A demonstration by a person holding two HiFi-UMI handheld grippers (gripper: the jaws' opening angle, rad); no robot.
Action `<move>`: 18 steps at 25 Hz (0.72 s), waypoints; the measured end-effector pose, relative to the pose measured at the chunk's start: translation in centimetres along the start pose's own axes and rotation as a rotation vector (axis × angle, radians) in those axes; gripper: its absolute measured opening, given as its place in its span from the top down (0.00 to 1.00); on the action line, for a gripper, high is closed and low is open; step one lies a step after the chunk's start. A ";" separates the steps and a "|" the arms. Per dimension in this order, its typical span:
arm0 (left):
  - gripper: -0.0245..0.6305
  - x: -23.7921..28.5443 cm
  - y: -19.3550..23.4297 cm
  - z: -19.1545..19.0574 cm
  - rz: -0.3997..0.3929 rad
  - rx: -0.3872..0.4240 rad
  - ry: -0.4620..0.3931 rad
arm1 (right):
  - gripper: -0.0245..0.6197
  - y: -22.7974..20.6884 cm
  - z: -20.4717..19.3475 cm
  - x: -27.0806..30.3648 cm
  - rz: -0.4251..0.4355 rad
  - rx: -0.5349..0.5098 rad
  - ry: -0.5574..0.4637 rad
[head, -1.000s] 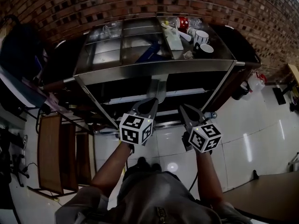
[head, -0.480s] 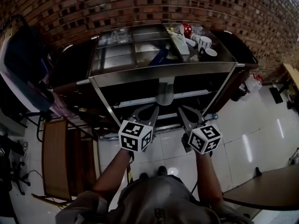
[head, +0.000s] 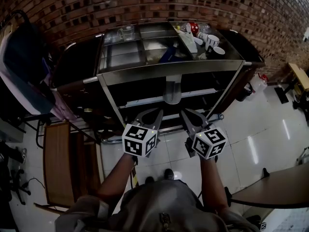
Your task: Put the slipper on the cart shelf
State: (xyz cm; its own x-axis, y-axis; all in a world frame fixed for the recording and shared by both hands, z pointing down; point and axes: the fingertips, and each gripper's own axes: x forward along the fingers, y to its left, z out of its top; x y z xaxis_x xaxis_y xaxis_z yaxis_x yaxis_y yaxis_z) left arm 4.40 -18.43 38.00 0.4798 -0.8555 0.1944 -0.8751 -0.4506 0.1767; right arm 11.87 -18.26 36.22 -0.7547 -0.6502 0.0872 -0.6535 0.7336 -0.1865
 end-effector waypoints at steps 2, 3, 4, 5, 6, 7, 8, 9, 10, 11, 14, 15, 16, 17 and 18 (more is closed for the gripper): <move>0.95 -0.2 0.0 -0.2 -0.002 -0.002 0.002 | 0.96 0.2 -0.1 0.0 -0.002 -0.001 0.001; 0.95 -0.3 0.0 -0.1 -0.002 -0.003 0.002 | 0.96 0.2 0.0 0.0 -0.001 -0.002 0.000; 0.95 -0.3 0.0 -0.1 -0.003 -0.004 0.002 | 0.96 0.3 0.1 0.1 -0.001 -0.002 0.000; 0.95 -0.4 0.0 -0.1 -0.003 -0.004 0.003 | 0.96 0.4 0.1 0.1 0.000 -0.003 0.001; 0.95 -0.4 0.0 -0.1 -0.003 -0.005 0.004 | 0.96 0.4 0.1 0.1 0.000 -0.004 0.002; 0.95 -0.4 0.0 -0.2 -0.004 -0.005 0.004 | 0.96 0.5 0.0 0.1 0.000 -0.004 0.004; 0.95 -0.4 0.0 -0.2 -0.004 -0.006 0.004 | 0.96 0.5 0.0 0.1 0.001 -0.004 0.005; 0.95 -0.4 0.0 -0.2 -0.005 -0.007 0.004 | 0.96 0.5 0.0 0.2 0.001 -0.005 0.005; 0.95 -0.4 0.0 -0.2 -0.006 -0.009 0.004 | 0.96 0.5 0.0 0.2 0.002 -0.006 0.006; 0.95 -0.3 -0.1 -0.2 -0.007 -0.009 0.004 | 0.96 0.5 0.1 0.2 0.003 -0.007 0.007; 0.95 -0.1 -0.1 -0.1 -0.004 -0.007 0.005 | 0.96 0.4 0.2 0.2 0.006 -0.010 0.008; 0.95 -0.1 -0.1 0.0 -0.003 -0.007 0.004 | 0.96 0.4 0.2 0.1 0.008 -0.011 0.009; 0.95 -0.1 -0.1 0.0 -0.002 -0.006 0.002 | 0.96 0.3 0.2 0.1 0.010 -0.012 0.009; 0.95 0.0 -0.1 0.1 -0.001 -0.006 0.001 | 0.96 0.3 0.3 0.1 0.011 -0.013 0.009; 0.95 0.1 -0.1 0.1 -0.001 -0.007 0.000 | 0.96 0.2 0.3 0.1 0.012 -0.014 0.009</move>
State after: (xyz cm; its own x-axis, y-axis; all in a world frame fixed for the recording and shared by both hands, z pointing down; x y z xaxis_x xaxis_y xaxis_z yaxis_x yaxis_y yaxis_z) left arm 4.54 -18.46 37.90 0.4808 -0.8551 0.1939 -0.8741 -0.4499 0.1833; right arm 11.66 -18.25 35.92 -0.7630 -0.6396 0.0941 -0.6451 0.7439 -0.1743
